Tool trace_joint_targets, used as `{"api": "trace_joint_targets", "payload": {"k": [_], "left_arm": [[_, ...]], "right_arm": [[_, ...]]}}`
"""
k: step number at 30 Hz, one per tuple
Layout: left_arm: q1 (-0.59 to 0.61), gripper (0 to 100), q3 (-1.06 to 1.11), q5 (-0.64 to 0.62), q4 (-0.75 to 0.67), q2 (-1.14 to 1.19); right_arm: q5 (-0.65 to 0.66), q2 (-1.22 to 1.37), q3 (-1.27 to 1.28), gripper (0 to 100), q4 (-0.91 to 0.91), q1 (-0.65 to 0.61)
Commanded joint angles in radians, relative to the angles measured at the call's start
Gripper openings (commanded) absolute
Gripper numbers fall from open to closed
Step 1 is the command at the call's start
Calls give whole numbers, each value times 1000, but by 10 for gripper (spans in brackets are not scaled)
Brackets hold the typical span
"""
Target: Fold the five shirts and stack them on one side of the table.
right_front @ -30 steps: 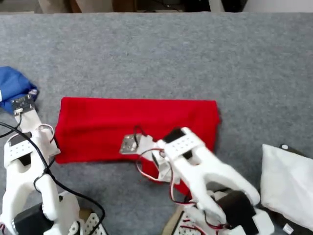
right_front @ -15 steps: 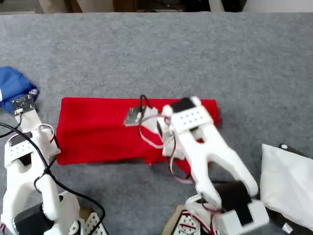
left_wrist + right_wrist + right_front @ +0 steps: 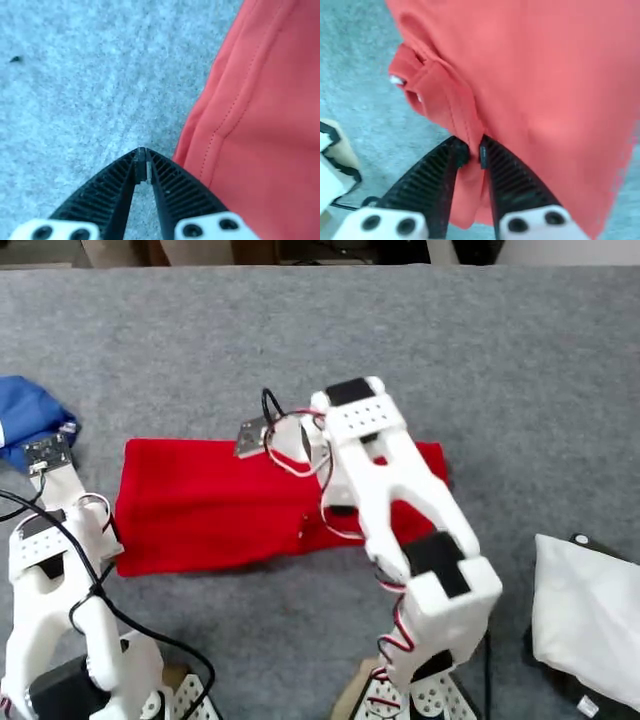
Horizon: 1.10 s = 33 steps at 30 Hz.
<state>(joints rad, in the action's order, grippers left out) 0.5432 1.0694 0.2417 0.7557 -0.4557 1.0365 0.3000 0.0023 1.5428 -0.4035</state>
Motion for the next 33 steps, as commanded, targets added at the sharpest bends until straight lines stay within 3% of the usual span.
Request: {"api": "trace_joint_targets", "payload": {"k": [1,5,13,18,21,23,26,30,33], "left_arm": [[2,22,2,-5,-11,1],[2,22,2,-3,-11,1],[2,22,2,-3,-11,1],[2,22,2,-3,-11,1],[2,22,2,-3,-11,1],[2,22,2,-3,-11,1],[2,56,-12,-6,14,-10],[9,171,-187,-11,195,-4],[8,197,-370,-11,358,1]], "right_arm": [[58,48,-130,4,20,15],[81,114,-194,14,18,16],[61,42,-318,193,37,101],[57,-77,-315,161,169,153],[55,-174,-249,80,233,157],[54,-254,-157,0,229,157],[-3,-378,7,5,160,160],[-107,-470,177,5,38,229],[-167,-458,232,5,-25,298]]}}
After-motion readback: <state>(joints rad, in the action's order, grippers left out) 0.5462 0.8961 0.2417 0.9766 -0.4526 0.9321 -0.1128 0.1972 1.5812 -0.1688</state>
